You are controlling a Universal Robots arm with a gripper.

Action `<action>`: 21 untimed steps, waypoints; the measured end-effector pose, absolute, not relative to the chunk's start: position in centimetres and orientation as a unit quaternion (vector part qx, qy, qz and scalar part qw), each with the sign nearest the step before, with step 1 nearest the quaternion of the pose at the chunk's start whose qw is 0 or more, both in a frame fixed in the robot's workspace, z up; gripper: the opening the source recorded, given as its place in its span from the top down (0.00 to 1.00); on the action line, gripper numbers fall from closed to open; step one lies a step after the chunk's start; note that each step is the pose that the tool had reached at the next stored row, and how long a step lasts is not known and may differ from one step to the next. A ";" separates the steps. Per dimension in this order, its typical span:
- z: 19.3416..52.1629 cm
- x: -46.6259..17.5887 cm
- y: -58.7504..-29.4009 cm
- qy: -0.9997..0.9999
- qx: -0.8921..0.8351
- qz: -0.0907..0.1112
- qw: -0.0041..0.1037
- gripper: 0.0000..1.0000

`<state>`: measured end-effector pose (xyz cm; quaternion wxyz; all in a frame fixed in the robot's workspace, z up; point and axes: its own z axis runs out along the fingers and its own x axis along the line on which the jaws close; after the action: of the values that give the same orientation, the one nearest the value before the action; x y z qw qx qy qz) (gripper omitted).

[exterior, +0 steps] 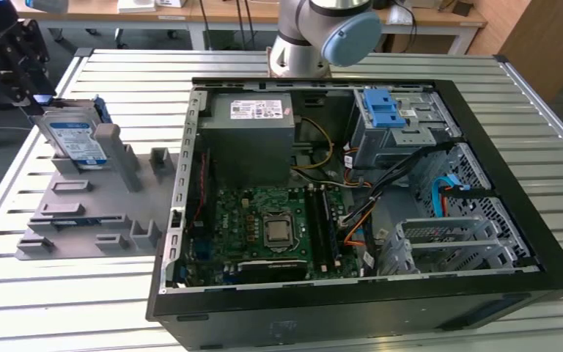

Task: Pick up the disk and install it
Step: 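Pick up the disk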

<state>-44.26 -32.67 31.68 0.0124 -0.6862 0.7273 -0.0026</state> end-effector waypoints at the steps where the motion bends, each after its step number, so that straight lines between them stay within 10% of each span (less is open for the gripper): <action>1: 31.5 -44.3 -32.7 0.727 -0.686 -0.002 0.012 0.50; 21: 28.9 -44.3 -32.7 0.727 -0.686 0.006 0.003 0.50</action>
<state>-44.27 -32.67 28.92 0.0034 -0.6862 0.7274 0.0058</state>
